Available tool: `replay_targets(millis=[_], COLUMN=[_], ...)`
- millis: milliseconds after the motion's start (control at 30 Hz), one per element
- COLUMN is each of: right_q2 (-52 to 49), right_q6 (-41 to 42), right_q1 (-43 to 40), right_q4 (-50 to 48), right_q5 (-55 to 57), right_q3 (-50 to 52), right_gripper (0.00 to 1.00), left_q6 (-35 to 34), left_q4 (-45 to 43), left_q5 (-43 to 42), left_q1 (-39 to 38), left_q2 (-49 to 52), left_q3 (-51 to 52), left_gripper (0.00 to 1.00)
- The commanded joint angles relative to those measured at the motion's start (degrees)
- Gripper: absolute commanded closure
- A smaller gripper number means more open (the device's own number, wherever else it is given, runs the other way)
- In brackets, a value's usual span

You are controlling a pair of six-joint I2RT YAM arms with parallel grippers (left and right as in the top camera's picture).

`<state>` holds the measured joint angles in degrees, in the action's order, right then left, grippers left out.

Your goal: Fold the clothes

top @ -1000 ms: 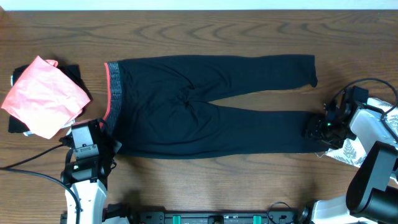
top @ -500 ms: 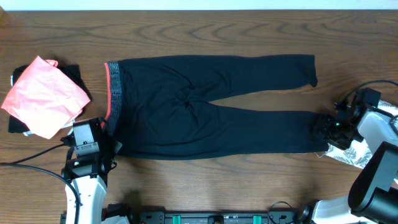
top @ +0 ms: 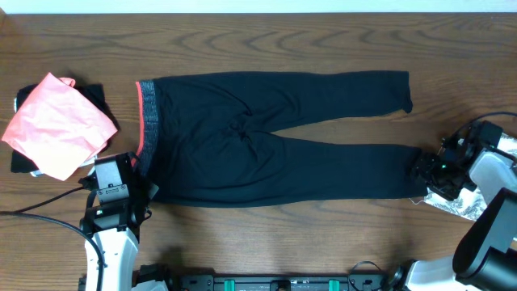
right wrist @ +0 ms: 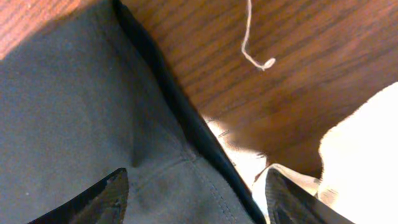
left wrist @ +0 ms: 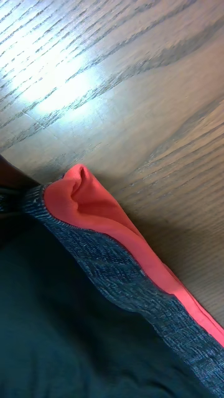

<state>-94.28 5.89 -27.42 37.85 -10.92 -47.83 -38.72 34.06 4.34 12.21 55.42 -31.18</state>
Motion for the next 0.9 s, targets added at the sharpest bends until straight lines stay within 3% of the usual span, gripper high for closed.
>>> replay_targets(millis=[0, 67, 300, 467, 567, 667, 700, 733, 767, 867], right_q2=[-1.62, -1.62, -1.62, -1.62, -1.62, -1.62, -1.62, -1.62, -1.62, -1.62], right_q6=[0.28, 0.28, 0.26, 0.26, 0.22, 0.22, 0.22, 0.24, 0.22, 0.24], right_q1=[-0.26, -0.26, -0.26, -0.26, -0.26, -0.28, -0.28, -0.28, -0.28, -0.28], right_q4=[-0.87, -1.27, -0.98, 0.17, 0.92, 1.11, 1.16, 1.2, 1.31, 1.38], right_q5=[-0.07, -0.09, -2.82, -3.28, -3.23, -3.21, -3.21, -3.06, -3.04, -3.04], right_q3=[3.91, 4.37, 4.52, 4.52, 4.52, 4.52, 4.52, 4.52, 4.52, 4.5], right_gripper=[0.31, 0.33, 0.68, 0.67, 0.55, 0.57, 0.64, 0.76, 0.95, 0.99], left_q6=[0.79, 0.81, 0.79, 0.81, 0.81, 0.81, 0.81, 0.79, 0.81, 0.81], left_q4=[-0.04, -0.04, -0.02, -0.04, -0.04, -0.07, -0.07, -0.04, -0.04, -0.04], left_q5=[1.29, 1.29, 1.29, 1.29, 1.31, 1.31, 1.31, 1.31, 1.31, 1.29], left_q1=[0.04, 0.04, 0.04, 0.04, 0.04, 0.04, 0.04, 0.04, 0.04, 0.04], left_q2=[0.22, 0.22, 0.22, 0.22, 0.22, 0.22, 0.22, 0.22, 0.22, 0.22], left_q3=[0.22, 0.2, 0.2, 0.2, 0.2, 0.2, 0.2, 0.2, 0.2, 0.2], left_gripper=[0.94, 0.94, 0.94, 0.94, 0.94, 0.94, 0.94, 0.94, 0.94, 0.94])
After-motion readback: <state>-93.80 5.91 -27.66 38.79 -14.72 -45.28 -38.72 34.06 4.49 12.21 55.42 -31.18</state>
